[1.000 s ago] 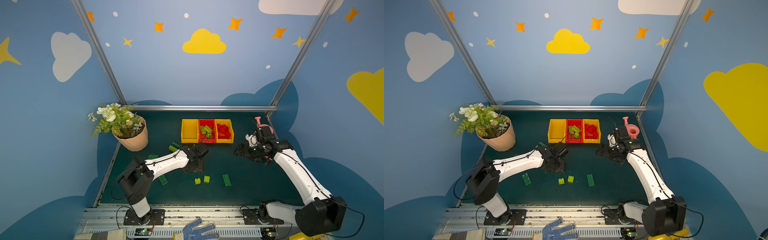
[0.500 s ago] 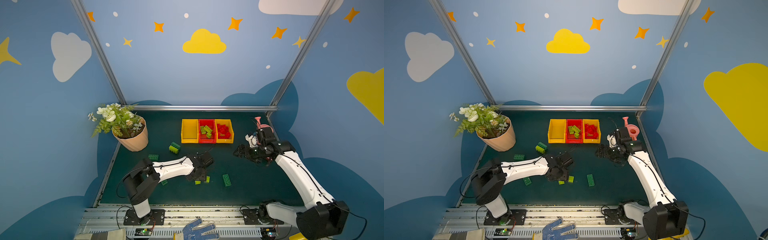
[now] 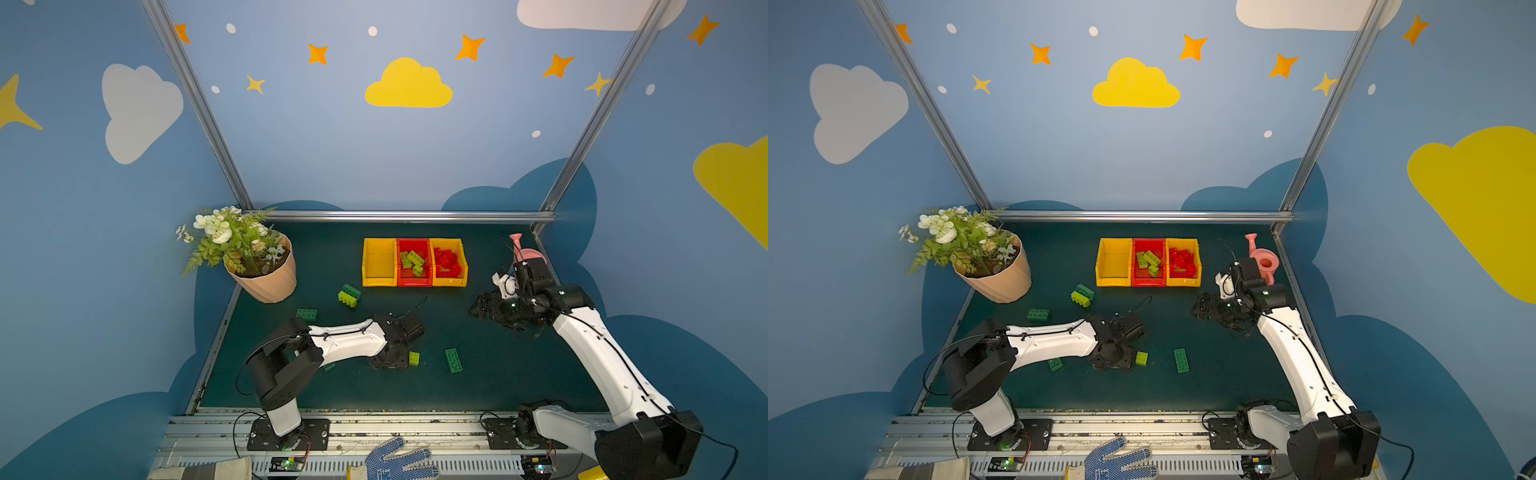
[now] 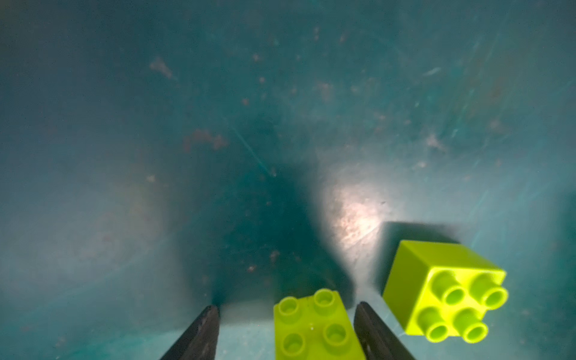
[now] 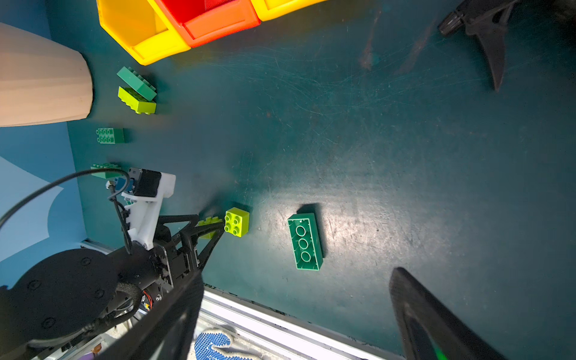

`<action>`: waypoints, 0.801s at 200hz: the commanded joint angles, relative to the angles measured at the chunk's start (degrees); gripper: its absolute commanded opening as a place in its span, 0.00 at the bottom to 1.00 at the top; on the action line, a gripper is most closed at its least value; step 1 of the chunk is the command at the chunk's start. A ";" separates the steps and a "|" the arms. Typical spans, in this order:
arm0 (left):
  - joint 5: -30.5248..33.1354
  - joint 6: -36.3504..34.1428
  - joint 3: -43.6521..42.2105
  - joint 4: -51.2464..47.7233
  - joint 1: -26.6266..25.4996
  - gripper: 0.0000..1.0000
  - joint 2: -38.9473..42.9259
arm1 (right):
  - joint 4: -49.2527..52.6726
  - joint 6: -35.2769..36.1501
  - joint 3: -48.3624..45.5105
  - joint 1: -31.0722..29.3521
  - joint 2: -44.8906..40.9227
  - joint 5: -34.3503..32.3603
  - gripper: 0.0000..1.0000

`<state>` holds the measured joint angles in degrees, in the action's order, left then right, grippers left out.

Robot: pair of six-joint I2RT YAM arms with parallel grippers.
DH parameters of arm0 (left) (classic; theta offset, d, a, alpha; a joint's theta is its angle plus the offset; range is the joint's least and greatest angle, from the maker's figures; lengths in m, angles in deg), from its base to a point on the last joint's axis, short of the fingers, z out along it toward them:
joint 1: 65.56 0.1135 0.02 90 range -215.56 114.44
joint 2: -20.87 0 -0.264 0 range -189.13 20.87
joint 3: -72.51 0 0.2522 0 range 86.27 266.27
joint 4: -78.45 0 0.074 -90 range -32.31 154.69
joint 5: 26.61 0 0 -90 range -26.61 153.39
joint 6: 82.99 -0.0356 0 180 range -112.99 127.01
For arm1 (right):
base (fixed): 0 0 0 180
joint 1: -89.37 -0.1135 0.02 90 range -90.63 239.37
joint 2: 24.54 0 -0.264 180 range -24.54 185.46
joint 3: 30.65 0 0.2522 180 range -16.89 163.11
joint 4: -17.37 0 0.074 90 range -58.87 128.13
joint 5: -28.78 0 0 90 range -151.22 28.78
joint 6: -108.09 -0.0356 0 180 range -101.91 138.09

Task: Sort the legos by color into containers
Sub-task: 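Return the left gripper to the lime bricks and grasp another lime 2x2 brick, then lift the lime 2x2 brick with the left gripper and drop it into the red bin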

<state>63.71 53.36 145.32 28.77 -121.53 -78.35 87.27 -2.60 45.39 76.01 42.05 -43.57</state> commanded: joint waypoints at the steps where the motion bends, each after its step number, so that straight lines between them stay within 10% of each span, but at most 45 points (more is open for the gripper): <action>1: 0.39 0.67 -0.20 0.50 -0.11 0.65 -0.24 | 1.63 0.69 0.48 -0.02 -0.93 -0.58 0.91; 63: 0.81 0.50 0.55 -0.86 -0.10 0.41 -0.71 | 1.67 0.70 0.53 -0.07 -0.93 -0.86 0.91; 160: 2.96 -12.11 21.77 -15.68 7.17 0.38 -6.33 | 0.20 -0.67 0.90 0.11 -2.05 -3.35 0.91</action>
<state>65.26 47.87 159.92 19.35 -118.03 -82.26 87.90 -2.66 45.41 76.01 41.92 -44.77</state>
